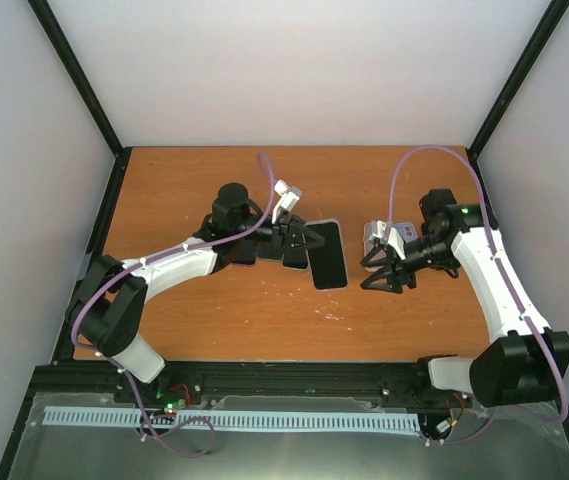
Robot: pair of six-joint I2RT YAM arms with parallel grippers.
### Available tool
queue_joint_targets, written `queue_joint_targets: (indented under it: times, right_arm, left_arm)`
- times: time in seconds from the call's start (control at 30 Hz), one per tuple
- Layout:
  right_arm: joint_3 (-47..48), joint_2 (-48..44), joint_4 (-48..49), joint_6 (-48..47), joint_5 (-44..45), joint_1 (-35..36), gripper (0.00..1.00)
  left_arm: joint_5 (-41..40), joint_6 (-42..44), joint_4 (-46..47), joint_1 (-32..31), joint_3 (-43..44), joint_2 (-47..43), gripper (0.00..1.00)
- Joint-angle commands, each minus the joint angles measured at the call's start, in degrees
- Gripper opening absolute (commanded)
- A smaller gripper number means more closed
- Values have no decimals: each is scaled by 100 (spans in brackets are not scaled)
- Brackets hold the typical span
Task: Take the phone out of the phone case
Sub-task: Adjust the phone, then remove the phone case from the phone.
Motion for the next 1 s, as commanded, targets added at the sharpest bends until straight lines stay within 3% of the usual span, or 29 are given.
queue_joint_targets:
  times: [0.0, 0.3, 0.57, 0.97]
  right_arm:
    - [-183, -258, -261, -495, 376, 179, 61]
    - [-376, -730, 135, 166, 108, 931, 56]
    - [-328, -809, 473, 800, -93, 1428, 54]
    - [-158, -717, 529, 1074, -252, 1639, 39]
  left_arm:
    - [630, -431, 575, 31, 223, -275, 0]
    - [780, -1463, 1903, 36, 84, -153, 0]
    - [769, -1862, 2384, 31, 14, -10, 0]
    - [849, -2019, 2554, 34, 25, 113, 0]
